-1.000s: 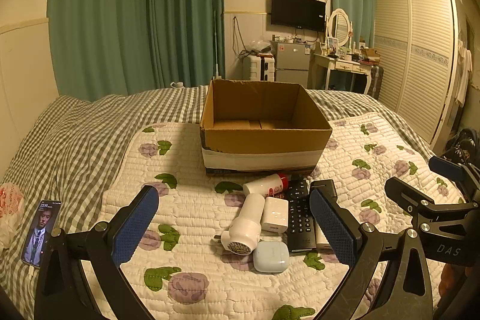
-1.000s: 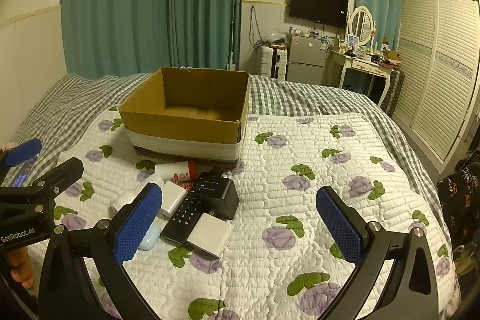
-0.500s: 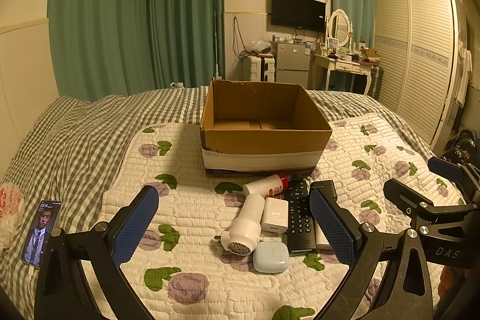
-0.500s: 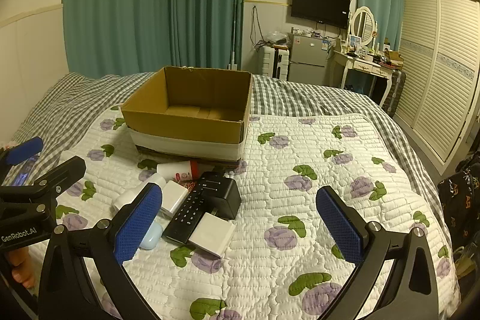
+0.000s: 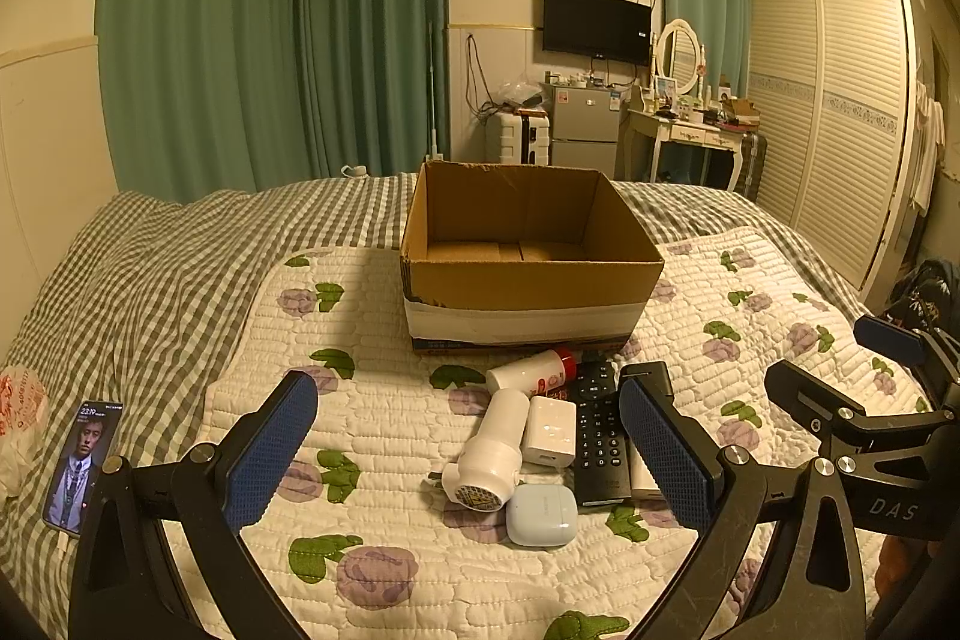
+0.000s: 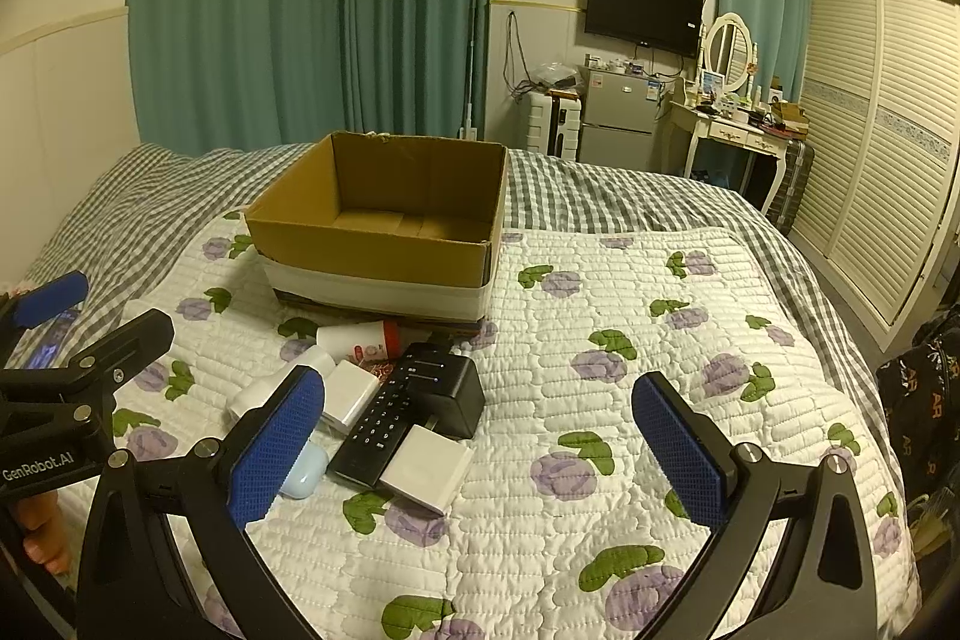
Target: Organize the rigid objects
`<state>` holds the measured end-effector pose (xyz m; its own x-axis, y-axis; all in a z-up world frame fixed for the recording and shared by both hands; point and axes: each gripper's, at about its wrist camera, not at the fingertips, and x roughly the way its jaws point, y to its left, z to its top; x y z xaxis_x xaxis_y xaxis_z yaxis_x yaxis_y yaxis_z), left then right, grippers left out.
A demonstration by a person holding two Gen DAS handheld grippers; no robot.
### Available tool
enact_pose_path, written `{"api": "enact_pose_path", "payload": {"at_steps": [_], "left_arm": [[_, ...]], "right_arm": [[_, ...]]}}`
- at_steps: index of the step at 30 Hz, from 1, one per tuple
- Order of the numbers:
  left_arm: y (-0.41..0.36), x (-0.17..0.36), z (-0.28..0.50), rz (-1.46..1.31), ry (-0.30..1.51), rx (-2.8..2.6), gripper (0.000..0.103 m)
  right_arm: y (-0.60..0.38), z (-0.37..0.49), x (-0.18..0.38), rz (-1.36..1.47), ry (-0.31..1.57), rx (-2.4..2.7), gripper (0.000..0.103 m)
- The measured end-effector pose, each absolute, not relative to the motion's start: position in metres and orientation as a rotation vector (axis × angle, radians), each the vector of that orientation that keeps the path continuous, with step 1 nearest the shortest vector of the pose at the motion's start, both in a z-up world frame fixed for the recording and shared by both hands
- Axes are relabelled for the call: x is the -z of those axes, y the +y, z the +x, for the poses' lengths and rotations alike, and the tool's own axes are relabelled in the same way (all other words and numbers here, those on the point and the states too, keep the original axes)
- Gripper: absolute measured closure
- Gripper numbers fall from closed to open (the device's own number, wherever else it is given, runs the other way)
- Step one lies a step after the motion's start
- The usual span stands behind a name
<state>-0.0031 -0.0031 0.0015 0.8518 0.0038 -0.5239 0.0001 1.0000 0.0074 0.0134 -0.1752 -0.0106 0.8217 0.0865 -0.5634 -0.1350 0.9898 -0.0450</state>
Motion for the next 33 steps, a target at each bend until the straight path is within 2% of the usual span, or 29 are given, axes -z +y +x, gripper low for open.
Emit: {"api": "enact_pose_path", "payload": {"at_steps": [33], "left_arm": [[-0.012,0.014,0.009,0.034,0.596,0.0,0.0]], "right_arm": [[-0.181,0.023,0.027,-0.086,0.643,-0.098,0.0]]}}
